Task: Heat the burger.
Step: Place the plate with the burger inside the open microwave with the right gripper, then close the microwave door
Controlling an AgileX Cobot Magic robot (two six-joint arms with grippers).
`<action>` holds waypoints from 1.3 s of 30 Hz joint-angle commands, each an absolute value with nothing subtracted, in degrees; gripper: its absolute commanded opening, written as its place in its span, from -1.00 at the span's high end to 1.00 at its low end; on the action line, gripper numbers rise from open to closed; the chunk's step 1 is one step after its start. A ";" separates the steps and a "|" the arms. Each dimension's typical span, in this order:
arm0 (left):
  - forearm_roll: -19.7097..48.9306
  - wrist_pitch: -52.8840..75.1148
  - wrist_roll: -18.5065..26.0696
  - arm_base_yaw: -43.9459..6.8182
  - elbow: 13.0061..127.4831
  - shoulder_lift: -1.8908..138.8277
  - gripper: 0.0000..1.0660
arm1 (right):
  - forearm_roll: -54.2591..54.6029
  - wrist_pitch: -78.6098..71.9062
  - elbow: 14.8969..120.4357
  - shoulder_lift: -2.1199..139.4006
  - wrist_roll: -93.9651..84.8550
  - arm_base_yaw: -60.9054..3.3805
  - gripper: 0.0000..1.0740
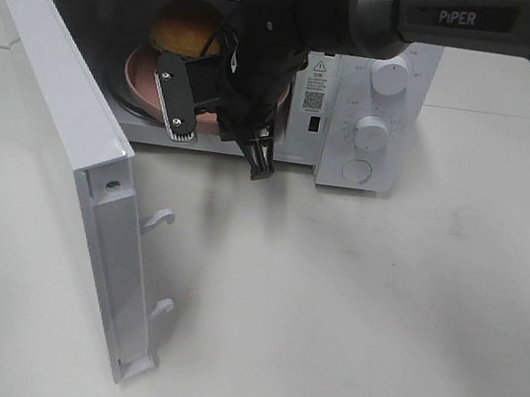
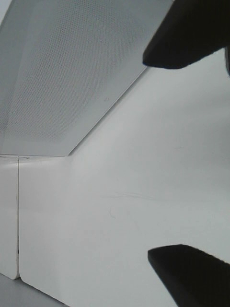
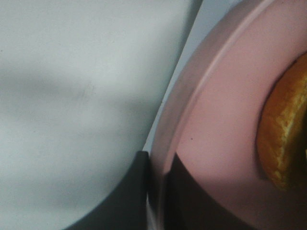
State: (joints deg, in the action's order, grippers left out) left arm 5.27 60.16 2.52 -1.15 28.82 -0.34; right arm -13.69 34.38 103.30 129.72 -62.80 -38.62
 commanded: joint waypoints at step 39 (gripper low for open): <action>5.44 59.36 2.46 -1.43 28.65 -1.43 -0.71 | -13.64 33.23 113.10 135.56 -53.00 -37.59 -0.07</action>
